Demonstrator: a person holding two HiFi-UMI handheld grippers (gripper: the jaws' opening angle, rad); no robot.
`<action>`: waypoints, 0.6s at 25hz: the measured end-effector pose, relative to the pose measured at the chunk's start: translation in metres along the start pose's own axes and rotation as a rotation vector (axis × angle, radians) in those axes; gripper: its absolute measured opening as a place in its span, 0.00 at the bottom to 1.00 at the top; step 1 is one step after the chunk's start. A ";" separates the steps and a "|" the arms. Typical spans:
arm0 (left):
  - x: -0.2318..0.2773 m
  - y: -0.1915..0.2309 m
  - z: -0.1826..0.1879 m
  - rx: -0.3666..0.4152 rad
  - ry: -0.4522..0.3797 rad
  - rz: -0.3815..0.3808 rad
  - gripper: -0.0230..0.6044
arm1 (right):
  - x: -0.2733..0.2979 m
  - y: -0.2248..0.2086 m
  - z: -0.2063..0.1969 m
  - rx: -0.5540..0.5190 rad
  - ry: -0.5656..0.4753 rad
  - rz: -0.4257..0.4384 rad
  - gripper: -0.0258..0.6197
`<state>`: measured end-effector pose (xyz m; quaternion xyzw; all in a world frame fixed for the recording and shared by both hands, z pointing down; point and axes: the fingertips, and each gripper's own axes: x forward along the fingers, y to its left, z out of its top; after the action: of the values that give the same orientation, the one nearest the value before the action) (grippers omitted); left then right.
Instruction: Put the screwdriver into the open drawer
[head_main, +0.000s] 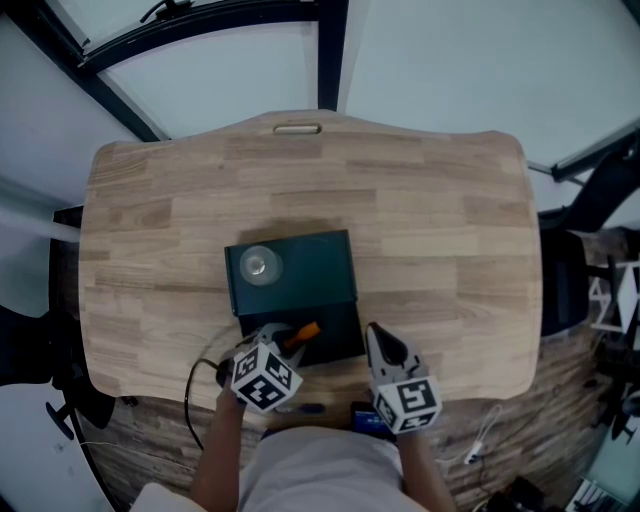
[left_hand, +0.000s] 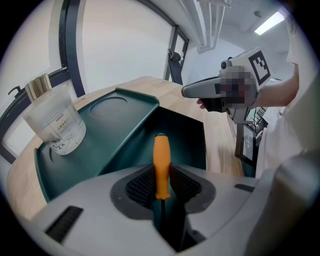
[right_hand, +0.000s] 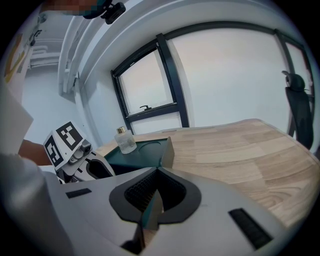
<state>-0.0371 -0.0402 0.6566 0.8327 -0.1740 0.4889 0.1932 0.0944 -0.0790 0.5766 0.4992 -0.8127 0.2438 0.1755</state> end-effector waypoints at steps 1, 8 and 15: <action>0.001 0.000 0.000 0.000 0.001 -0.003 0.19 | 0.000 0.000 -0.001 0.001 0.002 0.000 0.04; 0.004 -0.002 0.001 0.000 0.010 -0.022 0.19 | 0.001 -0.003 -0.002 0.002 0.013 -0.005 0.04; 0.008 -0.005 0.000 0.011 0.029 -0.038 0.19 | 0.003 -0.004 -0.004 0.003 0.024 -0.004 0.04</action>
<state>-0.0312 -0.0369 0.6631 0.8297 -0.1526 0.4981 0.2004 0.0975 -0.0801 0.5824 0.4982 -0.8091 0.2508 0.1850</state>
